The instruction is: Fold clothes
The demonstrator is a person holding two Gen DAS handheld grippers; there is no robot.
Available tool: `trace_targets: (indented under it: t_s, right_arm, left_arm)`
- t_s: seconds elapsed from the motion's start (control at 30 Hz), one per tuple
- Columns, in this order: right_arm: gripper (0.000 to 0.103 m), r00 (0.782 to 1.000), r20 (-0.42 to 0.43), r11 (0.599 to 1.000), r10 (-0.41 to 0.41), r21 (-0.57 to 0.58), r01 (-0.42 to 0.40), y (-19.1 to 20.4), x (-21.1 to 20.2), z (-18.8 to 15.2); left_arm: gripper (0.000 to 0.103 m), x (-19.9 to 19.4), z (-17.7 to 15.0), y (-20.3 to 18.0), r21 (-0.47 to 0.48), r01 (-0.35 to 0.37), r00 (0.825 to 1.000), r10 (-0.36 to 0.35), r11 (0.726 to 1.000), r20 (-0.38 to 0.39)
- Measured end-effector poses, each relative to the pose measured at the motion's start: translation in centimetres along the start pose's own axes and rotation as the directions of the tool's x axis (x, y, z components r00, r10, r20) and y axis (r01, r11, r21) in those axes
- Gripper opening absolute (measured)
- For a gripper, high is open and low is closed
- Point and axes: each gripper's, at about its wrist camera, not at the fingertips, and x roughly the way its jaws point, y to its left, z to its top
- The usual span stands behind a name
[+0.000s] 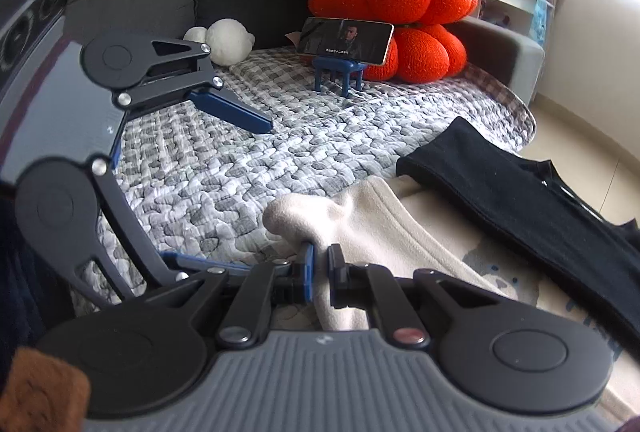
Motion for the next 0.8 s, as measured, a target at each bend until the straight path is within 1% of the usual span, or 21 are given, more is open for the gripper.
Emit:
trace_targets:
  t_s: [0.07, 0.17, 0.27, 0.3, 0.47, 0.53, 0.63, 0.8]
  right_arm:
    - [0.007, 1.000, -0.003, 1.000, 0.001, 0.004, -0.001, -0.1, 0.0, 0.0]
    - [0.007, 1.000, -0.004, 1.000, 0.011, 0.007, -0.011, -0.2, -0.1, 0.0]
    - [0.007, 1.000, -0.005, 1.000, 0.020, 0.017, -0.020, -0.5, -0.2, 0.0]
    - [0.007, 1.000, -0.006, 1.000, 0.020, 0.018, -0.020, -0.5, -0.2, -0.1]
    - [0.007, 1.000, -0.005, 1.000, 0.022, 0.022, -0.022, -0.6, -0.3, 0.0]
    - [0.007, 1.000, -0.004, 0.999, 0.023, 0.023, -0.023, -0.6, -0.4, 0.0]
    - [0.007, 1.000, -0.005, 0.999, 0.026, 0.021, -0.026, -0.6, -0.4, -0.1]
    - [0.007, 1.000, -0.007, 0.999, 0.028, 0.019, -0.028, -0.6, -0.3, -0.1]
  left_arm:
    - [0.094, -0.2, 0.1, -0.3, 0.021, 0.004, 1.000, -0.005, 1.000, 0.026]
    - [0.094, -0.1, 0.3, -1.1, 0.079, -0.001, 0.999, -0.003, 0.997, 0.053]
    - [0.093, 0.3, 0.4, -1.7, 0.117, -0.006, 0.999, -0.001, 0.993, 0.054]
    - [0.091, 0.5, 0.5, -1.8, 0.123, -0.004, 0.999, -0.002, 0.992, 0.050]
    - [0.073, 1.3, 0.4, -2.0, 0.136, -0.014, 1.000, 0.012, 0.991, 0.016]
    - [0.067, 1.3, 0.4, -2.1, 0.145, -0.014, 1.000, 0.011, 0.989, 0.017]
    - [0.066, 1.2, 0.3, -2.4, 0.165, -0.023, 1.000, 0.020, 0.986, 0.023]
    - [0.066, 1.2, 0.0, -3.3, 0.225, -0.046, 0.999, 0.042, 0.973, 0.023]
